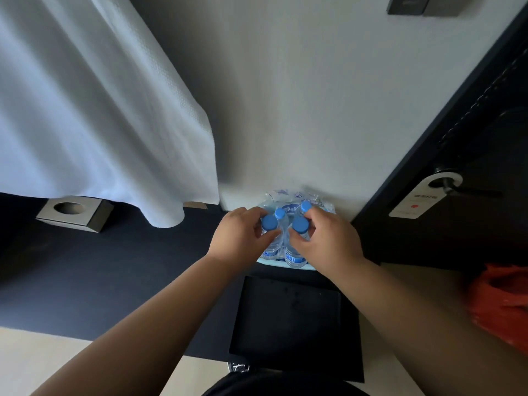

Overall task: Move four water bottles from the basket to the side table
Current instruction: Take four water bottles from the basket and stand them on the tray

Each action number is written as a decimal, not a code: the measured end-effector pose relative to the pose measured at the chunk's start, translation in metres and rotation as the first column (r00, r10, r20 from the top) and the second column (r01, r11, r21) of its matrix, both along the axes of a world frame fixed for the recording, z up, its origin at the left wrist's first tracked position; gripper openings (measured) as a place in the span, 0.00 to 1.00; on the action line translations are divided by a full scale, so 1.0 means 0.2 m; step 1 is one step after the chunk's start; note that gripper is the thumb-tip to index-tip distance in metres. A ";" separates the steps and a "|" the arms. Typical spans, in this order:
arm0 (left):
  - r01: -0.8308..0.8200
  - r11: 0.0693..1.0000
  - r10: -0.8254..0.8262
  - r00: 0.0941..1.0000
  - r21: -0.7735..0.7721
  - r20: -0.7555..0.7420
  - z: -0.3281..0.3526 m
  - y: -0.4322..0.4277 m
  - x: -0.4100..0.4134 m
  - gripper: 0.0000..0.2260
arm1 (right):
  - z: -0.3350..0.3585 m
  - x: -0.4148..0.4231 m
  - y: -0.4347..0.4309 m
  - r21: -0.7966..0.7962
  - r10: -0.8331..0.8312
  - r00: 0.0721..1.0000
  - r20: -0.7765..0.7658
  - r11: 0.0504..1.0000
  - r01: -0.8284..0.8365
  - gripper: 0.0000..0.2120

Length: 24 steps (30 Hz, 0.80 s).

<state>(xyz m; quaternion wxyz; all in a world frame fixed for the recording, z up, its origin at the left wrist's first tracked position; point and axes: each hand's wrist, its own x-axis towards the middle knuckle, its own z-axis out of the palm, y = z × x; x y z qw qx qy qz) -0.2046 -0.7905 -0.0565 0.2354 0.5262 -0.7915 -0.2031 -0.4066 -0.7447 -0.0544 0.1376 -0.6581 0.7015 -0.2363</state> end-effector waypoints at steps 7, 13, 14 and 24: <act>0.013 1.000 -0.014 1.000 0.015 0.023 -0.08 0.15 0.10 0.10 | -0.08 0.05 0.17 0.043 0.027 0.998 0.056 0.999 -0.029 0.16; 0.025 0.967 -0.065 0.987 0.255 0.150 -0.33 0.24 0.16 0.10 | -0.25 0.17 0.22 0.291 0.110 0.994 -0.010 0.951 -0.103 0.15; 0.016 0.956 -0.069 0.983 0.293 0.169 -0.37 0.25 0.17 0.10 | -0.28 0.19 0.22 0.333 0.121 0.992 -0.023 0.937 -0.107 0.16; -0.014 0.887 -0.172 0.917 0.461 0.360 -0.77 0.32 0.26 0.15 | -0.60 0.30 0.31 0.581 0.087 0.996 0.013 0.810 -0.078 0.15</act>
